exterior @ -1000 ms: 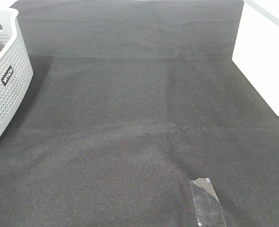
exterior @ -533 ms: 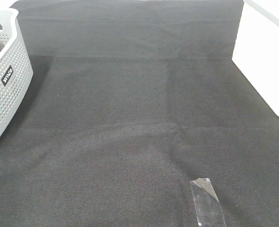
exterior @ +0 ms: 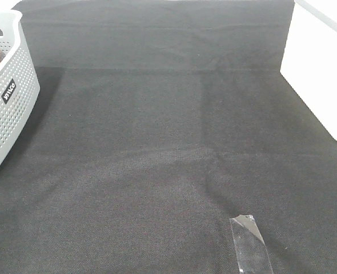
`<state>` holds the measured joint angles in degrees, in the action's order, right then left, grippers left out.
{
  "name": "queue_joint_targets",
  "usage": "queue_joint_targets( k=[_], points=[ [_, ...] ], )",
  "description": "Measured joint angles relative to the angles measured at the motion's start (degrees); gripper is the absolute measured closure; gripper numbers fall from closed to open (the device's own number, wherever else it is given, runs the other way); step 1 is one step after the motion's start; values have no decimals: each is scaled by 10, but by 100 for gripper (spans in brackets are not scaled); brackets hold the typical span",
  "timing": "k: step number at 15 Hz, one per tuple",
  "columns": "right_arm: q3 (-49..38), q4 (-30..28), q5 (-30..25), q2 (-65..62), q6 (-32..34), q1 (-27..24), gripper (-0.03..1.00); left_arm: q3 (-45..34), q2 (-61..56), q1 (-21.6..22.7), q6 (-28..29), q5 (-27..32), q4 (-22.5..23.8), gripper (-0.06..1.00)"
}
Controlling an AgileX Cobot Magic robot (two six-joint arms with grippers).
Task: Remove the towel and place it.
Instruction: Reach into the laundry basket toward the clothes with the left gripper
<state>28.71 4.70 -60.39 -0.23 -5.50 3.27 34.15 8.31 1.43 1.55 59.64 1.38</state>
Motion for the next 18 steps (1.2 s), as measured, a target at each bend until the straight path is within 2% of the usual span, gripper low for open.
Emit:
queue_joint_targets(
  k=[2, 5, 7, 12, 16, 18],
  points=[
    [0, 0, 0, 0, 0, 0, 26, 48, 57, 0, 53, -2, 57, 9],
    [0, -3, 0, 0, 0, 0, 26, 97, 153, 0, 107, -11, 97, 10],
    [0, -3, 0, 0, 0, 0, 26, 118, 229, 0, 144, -38, 123, 11],
    [0, -3, 0, 0, 0, 0, 26, 203, 407, 0, 208, -128, 132, 12],
    [0, -3, 0, 0, 0, 0, 26, 325, 559, 0, 233, -143, 140, 12],
    [0, -3, 0, 0, 0, 0, 26, 366, 619, 0, 262, -149, 155, 12]
  ],
)
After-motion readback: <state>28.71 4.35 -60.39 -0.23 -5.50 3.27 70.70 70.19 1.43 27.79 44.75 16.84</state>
